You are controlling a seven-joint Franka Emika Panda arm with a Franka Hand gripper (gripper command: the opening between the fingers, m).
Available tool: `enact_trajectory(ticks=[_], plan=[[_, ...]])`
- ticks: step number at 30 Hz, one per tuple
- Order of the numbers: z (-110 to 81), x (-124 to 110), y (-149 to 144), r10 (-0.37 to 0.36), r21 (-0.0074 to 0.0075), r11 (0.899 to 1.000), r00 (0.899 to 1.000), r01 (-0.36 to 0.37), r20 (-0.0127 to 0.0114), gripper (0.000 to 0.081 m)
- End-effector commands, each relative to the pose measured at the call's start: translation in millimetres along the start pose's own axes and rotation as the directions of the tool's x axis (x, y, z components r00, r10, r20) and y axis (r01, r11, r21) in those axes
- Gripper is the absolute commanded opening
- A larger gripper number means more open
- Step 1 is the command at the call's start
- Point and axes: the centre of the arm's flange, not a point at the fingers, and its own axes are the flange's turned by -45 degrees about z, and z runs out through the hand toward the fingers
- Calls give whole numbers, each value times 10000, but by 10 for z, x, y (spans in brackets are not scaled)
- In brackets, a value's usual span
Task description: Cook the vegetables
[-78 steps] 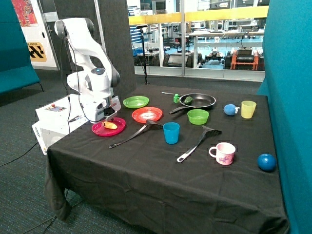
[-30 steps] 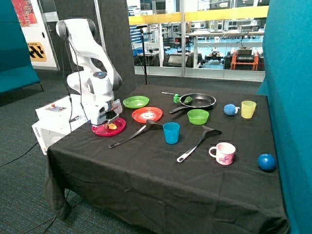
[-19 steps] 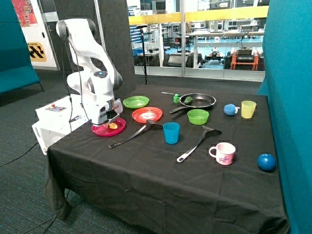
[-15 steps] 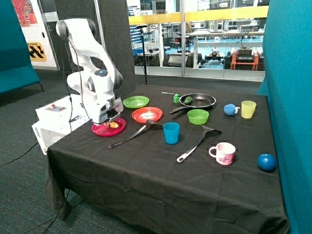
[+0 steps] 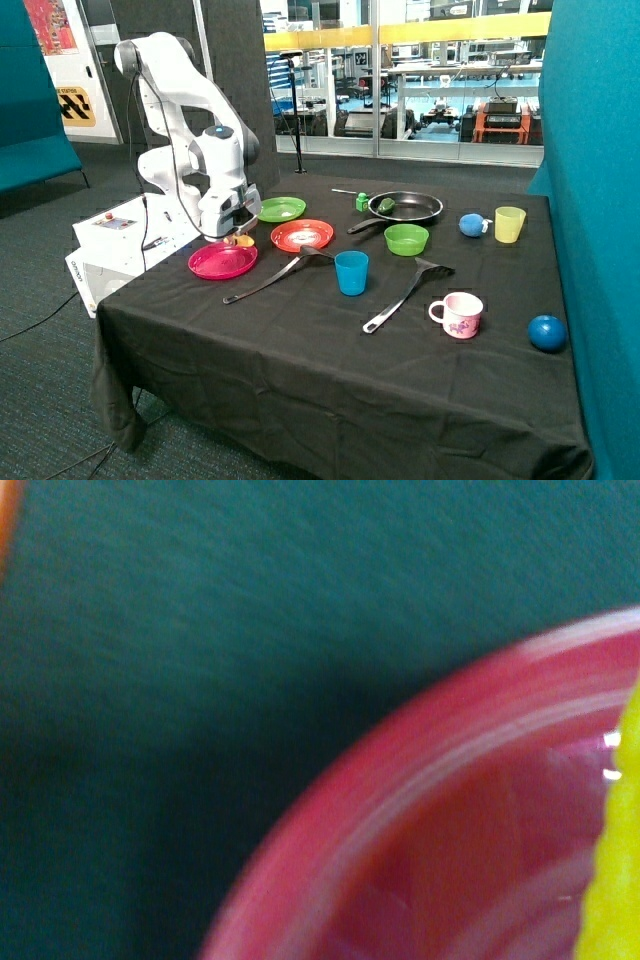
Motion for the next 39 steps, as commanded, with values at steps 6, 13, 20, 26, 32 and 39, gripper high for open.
enact_trajectory(ticks=[6,13,20,26,32,39], plan=[[-283,330,-629,-1570,-82,9876,9876,1571,70,0],[-348,427,-971,-2345,-76,9721,9721,2346,77,0],[-357,506,-1314,-3128,-70,9498,9498,3129,83,0],[-356,598,-1600,-3593,-66,9332,9332,3594,86,0],[-320,756,-1874,-3841,-63,9233,9233,3841,88,0],[-341,937,-2160,-4113,-61,9115,9115,4113,89,0]])
